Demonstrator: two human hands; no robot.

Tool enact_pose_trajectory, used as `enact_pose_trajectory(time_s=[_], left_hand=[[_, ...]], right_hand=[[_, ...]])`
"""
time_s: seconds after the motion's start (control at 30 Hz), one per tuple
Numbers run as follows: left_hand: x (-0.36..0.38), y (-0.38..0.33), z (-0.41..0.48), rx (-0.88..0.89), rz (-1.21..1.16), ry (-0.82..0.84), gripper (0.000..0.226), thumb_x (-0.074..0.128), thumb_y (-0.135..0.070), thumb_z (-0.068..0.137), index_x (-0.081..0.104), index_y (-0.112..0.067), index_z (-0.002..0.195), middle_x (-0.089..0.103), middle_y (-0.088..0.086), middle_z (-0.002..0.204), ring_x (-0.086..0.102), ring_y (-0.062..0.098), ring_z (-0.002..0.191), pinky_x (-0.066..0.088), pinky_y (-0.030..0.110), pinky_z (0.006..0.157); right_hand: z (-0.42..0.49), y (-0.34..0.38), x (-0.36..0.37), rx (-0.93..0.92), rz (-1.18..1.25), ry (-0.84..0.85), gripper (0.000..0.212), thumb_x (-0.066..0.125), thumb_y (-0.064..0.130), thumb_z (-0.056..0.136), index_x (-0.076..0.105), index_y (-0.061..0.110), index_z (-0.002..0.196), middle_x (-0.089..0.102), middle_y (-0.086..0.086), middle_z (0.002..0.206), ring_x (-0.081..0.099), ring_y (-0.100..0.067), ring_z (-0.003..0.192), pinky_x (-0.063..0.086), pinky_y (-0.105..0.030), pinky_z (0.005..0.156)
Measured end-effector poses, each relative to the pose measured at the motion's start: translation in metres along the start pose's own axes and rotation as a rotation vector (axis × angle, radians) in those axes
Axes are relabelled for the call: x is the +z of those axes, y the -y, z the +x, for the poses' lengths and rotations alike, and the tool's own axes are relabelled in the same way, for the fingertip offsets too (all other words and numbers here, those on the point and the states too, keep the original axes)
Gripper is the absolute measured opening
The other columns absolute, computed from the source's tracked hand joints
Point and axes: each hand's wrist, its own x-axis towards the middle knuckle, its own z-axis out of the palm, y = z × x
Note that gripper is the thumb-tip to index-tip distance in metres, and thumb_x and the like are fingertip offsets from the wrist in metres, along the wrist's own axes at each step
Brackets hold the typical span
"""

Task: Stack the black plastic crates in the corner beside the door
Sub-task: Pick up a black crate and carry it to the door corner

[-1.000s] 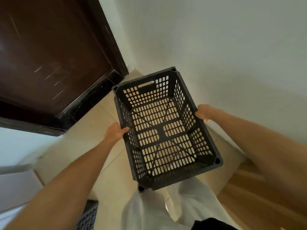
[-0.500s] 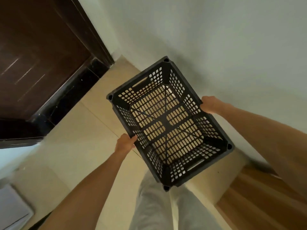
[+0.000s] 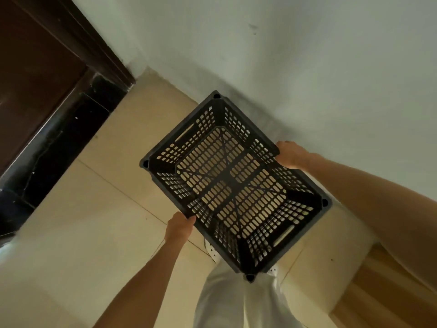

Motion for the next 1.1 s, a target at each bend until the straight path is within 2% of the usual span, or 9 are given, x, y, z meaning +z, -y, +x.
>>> enact_pose_trajectory(time_s=[0.17, 0.3, 0.47, 0.67, 0.7, 0.77, 0.87, 0.93, 1.1], left_hand=[[0.013, -0.005, 0.038, 0.018, 0.083, 0.017, 0.039, 0.060, -0.034, 0.093, 0.062, -0.002, 0.115, 0.070, 0.016, 0.112, 0.066, 0.031, 0.105, 0.053, 0.038, 0.088], [0.025, -0.001, 0.057, 0.007, 0.031, 0.044, 0.039, 0.062, -0.033, 0.093, 0.062, -0.001, 0.115, 0.069, 0.017, 0.115, 0.067, 0.031, 0.106, 0.053, 0.044, 0.095], [0.036, -0.001, 0.058, -0.014, 0.025, 0.075, 0.041, 0.065, -0.037, 0.090, 0.063, -0.005, 0.114, 0.070, 0.015, 0.115, 0.066, 0.031, 0.106, 0.053, 0.042, 0.095], [0.036, 0.001, 0.056, -0.058, -0.041, 0.174, 0.054, 0.070, -0.037, 0.086, 0.052, -0.007, 0.128, 0.065, 0.010, 0.118, 0.065, 0.028, 0.107, 0.052, 0.045, 0.099], [0.034, -0.001, 0.054, -0.063, 0.001, 0.203, 0.056, 0.068, -0.038, 0.087, 0.050, -0.008, 0.131, 0.063, 0.009, 0.119, 0.065, 0.028, 0.108, 0.051, 0.045, 0.100], [0.025, -0.008, 0.050, -0.015, 0.256, 0.226, 0.056, 0.063, -0.044, 0.089, 0.049, -0.012, 0.133, 0.061, 0.009, 0.127, 0.062, 0.028, 0.114, 0.049, 0.043, 0.100], [0.008, -0.022, 0.036, 0.100, 0.562, 0.155, 0.046, 0.056, -0.045, 0.093, 0.054, -0.015, 0.128, 0.062, 0.006, 0.122, 0.061, 0.024, 0.110, 0.048, 0.034, 0.087], [-0.001, -0.032, 0.022, 0.164, 0.600, 0.107, 0.038, 0.054, -0.039, 0.094, 0.055, -0.018, 0.126, 0.061, 0.005, 0.119, 0.060, 0.023, 0.107, 0.045, 0.032, 0.081], [-0.025, -0.043, -0.038, 0.329, 0.604, -0.057, 0.030, 0.052, -0.031, 0.096, 0.054, -0.023, 0.124, 0.064, 0.005, 0.118, 0.063, 0.025, 0.105, 0.049, 0.036, 0.085]], right_hand=[[0.039, 0.001, 0.019, 0.023, 0.033, 0.008, 0.033, 0.053, 0.022, 0.091, 0.054, 0.009, 0.120, 0.061, -0.015, 0.115, 0.059, -0.032, 0.102, 0.045, -0.035, 0.082], [0.060, -0.003, 0.034, 0.046, 0.054, 0.013, 0.036, 0.052, 0.020, 0.091, 0.053, 0.007, 0.125, 0.060, -0.017, 0.119, 0.058, -0.034, 0.107, 0.047, -0.039, 0.089], [0.071, -0.004, 0.051, 0.066, 0.087, 0.026, 0.039, 0.049, 0.016, 0.090, 0.052, 0.005, 0.128, 0.056, -0.020, 0.124, 0.055, -0.036, 0.111, 0.046, -0.039, 0.094], [0.074, -0.008, 0.059, 0.083, 0.132, -0.008, 0.043, 0.049, 0.015, 0.091, 0.046, 0.005, 0.133, 0.050, -0.020, 0.129, 0.050, -0.037, 0.117, 0.041, -0.040, 0.095], [0.073, -0.007, 0.058, 0.082, 0.133, 0.016, 0.044, 0.049, 0.015, 0.091, 0.045, 0.005, 0.134, 0.050, -0.020, 0.130, 0.050, -0.037, 0.118, 0.041, -0.040, 0.096], [0.068, -0.002, 0.052, 0.058, 0.120, 0.055, 0.046, 0.051, 0.016, 0.090, 0.046, 0.007, 0.134, 0.052, -0.019, 0.131, 0.051, -0.036, 0.119, 0.042, -0.040, 0.097], [0.051, 0.010, 0.040, -0.022, 0.047, 0.040, 0.053, 0.051, 0.018, 0.089, 0.040, 0.013, 0.141, 0.048, -0.015, 0.139, 0.049, -0.035, 0.124, 0.042, -0.043, 0.103], [0.035, 0.018, 0.031, -0.079, 0.003, 0.012, 0.056, 0.048, 0.018, 0.089, 0.036, 0.017, 0.143, 0.045, -0.011, 0.143, 0.048, -0.034, 0.126, 0.043, -0.044, 0.103], [-0.029, 0.035, 0.008, -0.206, -0.168, -0.019, 0.052, 0.043, 0.021, 0.090, 0.037, 0.022, 0.141, 0.049, -0.007, 0.138, 0.053, -0.030, 0.119, 0.046, -0.041, 0.095]])
